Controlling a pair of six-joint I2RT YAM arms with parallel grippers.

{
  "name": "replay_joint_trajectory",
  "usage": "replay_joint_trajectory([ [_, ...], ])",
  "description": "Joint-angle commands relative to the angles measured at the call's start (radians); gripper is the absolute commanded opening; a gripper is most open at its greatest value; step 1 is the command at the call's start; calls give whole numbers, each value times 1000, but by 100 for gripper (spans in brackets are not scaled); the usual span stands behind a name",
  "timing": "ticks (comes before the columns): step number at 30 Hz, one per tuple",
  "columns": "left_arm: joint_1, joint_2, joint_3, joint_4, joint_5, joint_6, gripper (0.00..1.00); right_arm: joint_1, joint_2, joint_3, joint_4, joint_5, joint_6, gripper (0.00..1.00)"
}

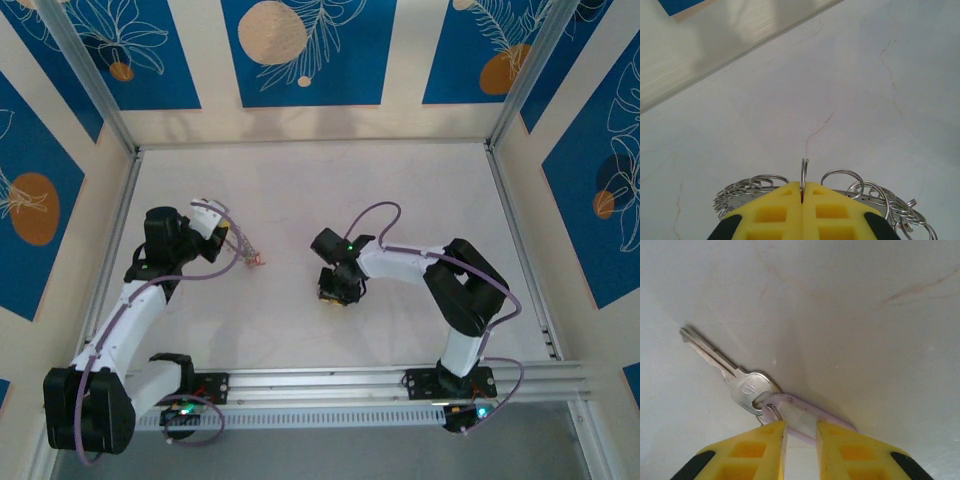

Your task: Put the keys on the keyring

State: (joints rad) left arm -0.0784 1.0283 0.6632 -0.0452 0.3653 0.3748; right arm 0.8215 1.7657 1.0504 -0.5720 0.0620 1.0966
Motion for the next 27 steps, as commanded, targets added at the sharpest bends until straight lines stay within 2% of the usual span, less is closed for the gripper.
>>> replay_joint_trajectory([
  [1,15,-17,-4,15,26,0,0,-3,-8,-5,32,-53,26,23],
  [12,15,-17,-3,15,25,-1,0,6,3,61,-5,-18,23,23],
  [23,15,-19,-4,14,27,3,0,47,72,53,-17,32,45,37],
  [27,14,-17,-3,14,27,3,0,47,85,49,-16,36,38,34],
])
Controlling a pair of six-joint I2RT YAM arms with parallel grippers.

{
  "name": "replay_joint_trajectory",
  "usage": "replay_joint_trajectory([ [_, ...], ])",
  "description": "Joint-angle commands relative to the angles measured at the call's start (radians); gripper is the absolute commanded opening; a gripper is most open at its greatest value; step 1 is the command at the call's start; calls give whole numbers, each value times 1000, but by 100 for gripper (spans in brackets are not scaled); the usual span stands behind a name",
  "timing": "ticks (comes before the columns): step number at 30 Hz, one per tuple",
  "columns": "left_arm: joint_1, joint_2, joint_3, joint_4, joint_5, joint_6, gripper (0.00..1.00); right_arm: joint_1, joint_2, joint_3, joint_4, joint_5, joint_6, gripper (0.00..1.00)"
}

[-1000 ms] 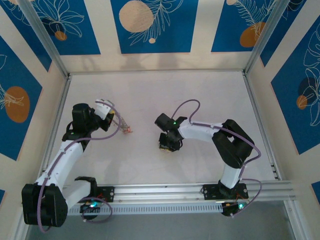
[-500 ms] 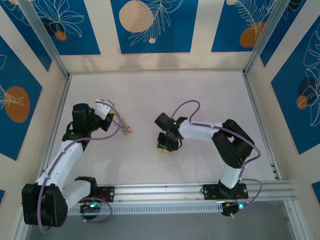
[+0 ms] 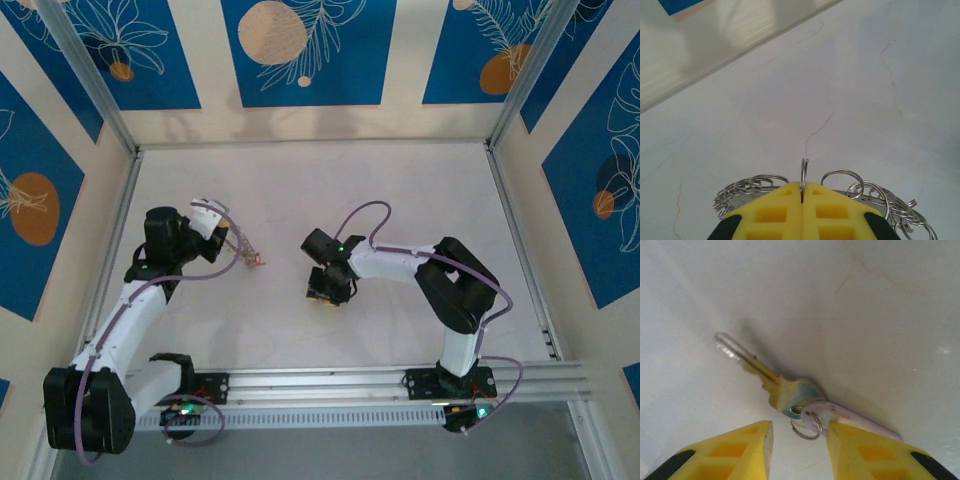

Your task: Put the keys on the keyring

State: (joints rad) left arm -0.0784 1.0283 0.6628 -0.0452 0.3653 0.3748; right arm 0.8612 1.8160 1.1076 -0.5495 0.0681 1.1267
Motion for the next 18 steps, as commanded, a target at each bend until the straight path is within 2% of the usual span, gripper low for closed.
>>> replay_joint_trajectory([
  [1,16,-17,-2,13,27,3,0,7,41,-5,-40,34,4,33],
  [6,14,-17,-2,13,26,4,0,18,88,46,-103,98,-30,26],
  [12,15,-15,-3,11,24,4,0,27,44,13,-3,115,-25,20],
  [18,15,-14,-2,10,25,4,0,24,72,61,-46,130,-40,13],
])
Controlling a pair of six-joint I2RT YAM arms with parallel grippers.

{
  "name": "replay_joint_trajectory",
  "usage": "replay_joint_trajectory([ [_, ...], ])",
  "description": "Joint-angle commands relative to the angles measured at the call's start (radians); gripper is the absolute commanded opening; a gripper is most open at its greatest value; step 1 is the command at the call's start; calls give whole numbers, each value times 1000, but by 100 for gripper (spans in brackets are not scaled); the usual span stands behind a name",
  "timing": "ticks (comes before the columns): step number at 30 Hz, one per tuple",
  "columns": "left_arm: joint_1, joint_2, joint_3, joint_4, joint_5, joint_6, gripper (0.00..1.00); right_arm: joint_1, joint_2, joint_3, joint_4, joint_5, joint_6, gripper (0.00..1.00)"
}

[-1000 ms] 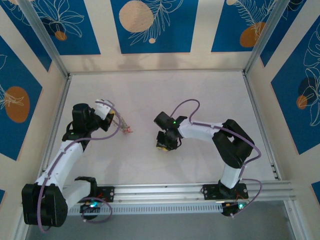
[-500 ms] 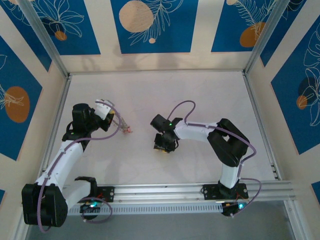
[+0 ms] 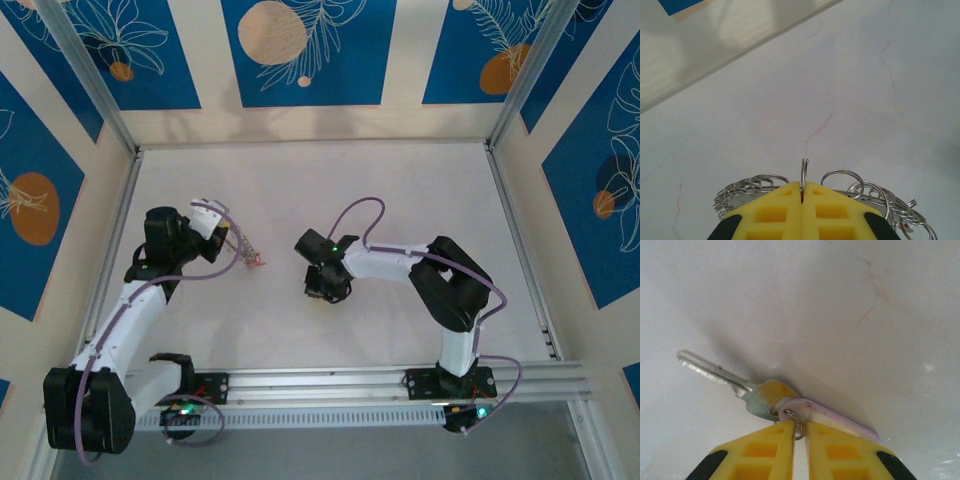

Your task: Put the keys on the keyring

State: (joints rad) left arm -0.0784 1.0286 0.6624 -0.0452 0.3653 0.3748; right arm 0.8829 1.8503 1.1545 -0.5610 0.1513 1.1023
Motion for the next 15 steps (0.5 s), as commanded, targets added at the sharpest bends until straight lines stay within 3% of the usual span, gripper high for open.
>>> replay_joint_trajectory([
  [1,15,-15,-3,10,24,4,0,3,46,29,-54,55,-24,10],
  [5,15,-15,-2,11,25,4,0,16,58,76,-126,98,-71,2],
  [15,15,-15,-2,11,24,5,0,64,-18,88,-113,227,-276,0],
])
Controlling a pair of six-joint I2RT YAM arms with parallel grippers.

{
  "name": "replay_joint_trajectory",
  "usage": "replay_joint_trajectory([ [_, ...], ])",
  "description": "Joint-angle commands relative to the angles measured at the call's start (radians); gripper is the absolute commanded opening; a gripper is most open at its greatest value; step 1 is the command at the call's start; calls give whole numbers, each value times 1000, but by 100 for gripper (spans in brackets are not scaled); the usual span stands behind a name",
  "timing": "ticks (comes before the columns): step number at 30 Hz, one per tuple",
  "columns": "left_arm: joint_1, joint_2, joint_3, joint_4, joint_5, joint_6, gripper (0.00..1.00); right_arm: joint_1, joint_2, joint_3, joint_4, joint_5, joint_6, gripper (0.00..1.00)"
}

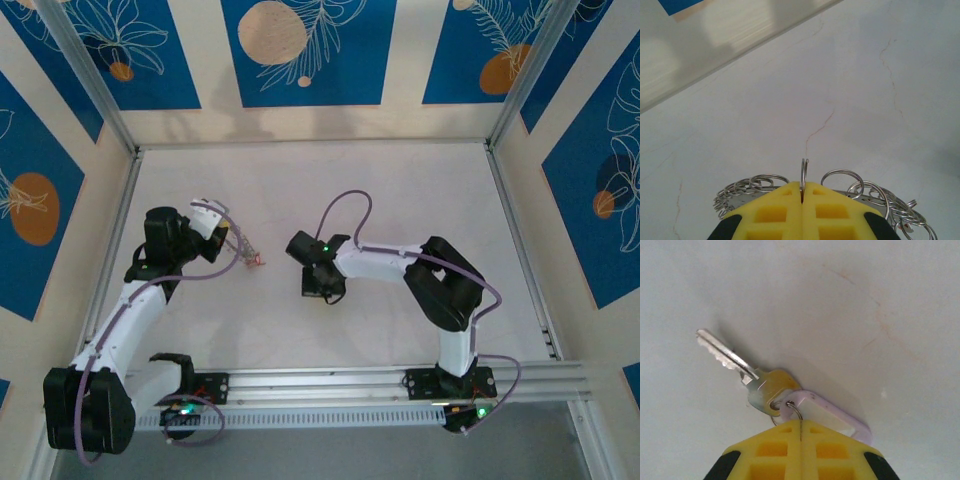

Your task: Put the keys on the keyring

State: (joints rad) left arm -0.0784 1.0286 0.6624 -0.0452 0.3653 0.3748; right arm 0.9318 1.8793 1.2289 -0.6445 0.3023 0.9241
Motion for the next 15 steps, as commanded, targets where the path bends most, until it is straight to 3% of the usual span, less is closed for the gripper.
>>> replay_joint_trajectory([
  [1,14,-15,-3,11,25,4,0,13,-61,10,-20,80,-120,0],
  [8,15,-15,-2,11,26,4,0,-50,-167,-132,179,-72,-121,0],
  [11,14,-13,-4,12,27,3,0,-74,-177,-153,186,-116,-89,1],
  [13,14,-12,-4,14,29,3,0,-88,-188,-169,176,-151,-39,15],
  [15,15,-10,-3,13,30,3,0,-109,-197,-198,185,-216,51,21],
])
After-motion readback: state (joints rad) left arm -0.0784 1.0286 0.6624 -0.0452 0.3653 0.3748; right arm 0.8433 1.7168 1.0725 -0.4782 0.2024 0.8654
